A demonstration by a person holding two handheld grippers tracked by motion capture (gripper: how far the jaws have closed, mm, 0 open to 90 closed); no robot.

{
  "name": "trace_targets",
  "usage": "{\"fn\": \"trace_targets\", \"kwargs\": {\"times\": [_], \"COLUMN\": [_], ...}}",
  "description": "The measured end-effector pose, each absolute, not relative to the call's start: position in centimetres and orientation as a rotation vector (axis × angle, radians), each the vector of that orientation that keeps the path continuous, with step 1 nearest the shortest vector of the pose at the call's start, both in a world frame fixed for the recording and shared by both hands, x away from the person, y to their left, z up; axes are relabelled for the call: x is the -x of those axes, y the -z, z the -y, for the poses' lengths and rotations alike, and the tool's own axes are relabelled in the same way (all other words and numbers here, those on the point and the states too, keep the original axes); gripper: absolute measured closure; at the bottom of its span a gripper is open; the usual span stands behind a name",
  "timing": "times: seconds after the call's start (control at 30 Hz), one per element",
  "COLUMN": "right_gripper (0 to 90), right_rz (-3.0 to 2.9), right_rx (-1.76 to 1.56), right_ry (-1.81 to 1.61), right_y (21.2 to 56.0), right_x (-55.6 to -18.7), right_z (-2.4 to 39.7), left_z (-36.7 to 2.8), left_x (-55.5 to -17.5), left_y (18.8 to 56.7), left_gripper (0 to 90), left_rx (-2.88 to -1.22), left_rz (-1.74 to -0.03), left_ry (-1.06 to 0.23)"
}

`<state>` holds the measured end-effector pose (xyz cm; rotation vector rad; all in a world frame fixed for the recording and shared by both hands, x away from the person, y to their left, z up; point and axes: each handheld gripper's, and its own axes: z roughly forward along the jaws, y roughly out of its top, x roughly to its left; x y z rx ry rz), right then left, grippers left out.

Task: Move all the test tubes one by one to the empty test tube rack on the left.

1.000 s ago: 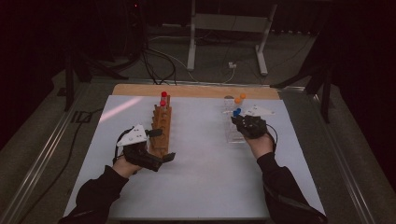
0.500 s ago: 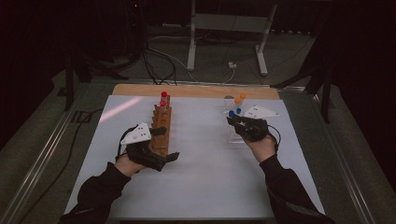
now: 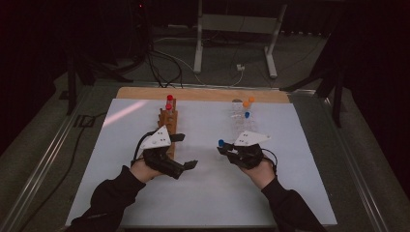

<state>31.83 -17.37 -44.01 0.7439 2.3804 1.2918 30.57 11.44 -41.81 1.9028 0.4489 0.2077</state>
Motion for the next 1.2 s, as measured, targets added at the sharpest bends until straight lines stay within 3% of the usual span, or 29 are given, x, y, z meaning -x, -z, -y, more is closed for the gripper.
{"fn": "trace_targets", "kwargs": {"times": [0.4,0.77,1.2], "right_gripper": [77.4,77.4,77.4], "right_rz": [-2.458,-2.477,-2.473], "right_rx": [-0.672,-0.641,-0.635], "right_ry": [-1.322,-1.33,-1.336], "right_y": [44.3,44.1,44.0], "right_x": [-30.5,-30.1,-30.0], "right_z": [15.7,15.3,15.2], "left_z": [-8.7,-7.5,-6.8], "left_x": [-30.6,-31.1,-31.2], "left_y": [42.5,43.1,43.3], "left_gripper": [17.9,52.0,75.8], "left_rx": [-1.921,-1.929,-1.952], "left_rz": [-0.383,-0.378,-0.351], "left_ry": [-0.19,-0.207,-0.24]}}
